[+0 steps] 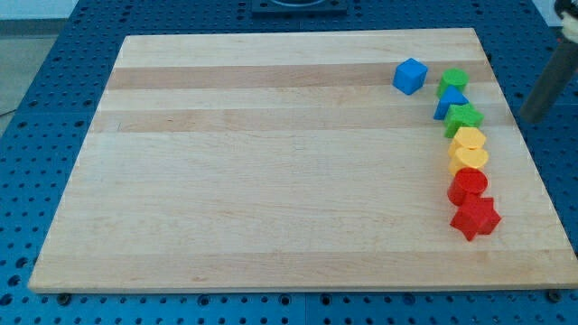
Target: Move the green star to the left side
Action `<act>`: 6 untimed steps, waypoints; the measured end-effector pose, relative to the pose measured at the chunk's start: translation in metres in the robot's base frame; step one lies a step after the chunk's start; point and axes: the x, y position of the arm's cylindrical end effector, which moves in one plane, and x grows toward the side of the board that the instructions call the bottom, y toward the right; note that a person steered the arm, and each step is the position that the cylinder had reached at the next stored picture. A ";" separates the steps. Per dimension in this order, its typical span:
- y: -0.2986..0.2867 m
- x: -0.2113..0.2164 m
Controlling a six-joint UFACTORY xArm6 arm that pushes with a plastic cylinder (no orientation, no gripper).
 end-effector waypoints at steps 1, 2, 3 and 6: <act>-0.072 0.015; -0.145 0.015; -0.190 0.012; -0.194 -0.006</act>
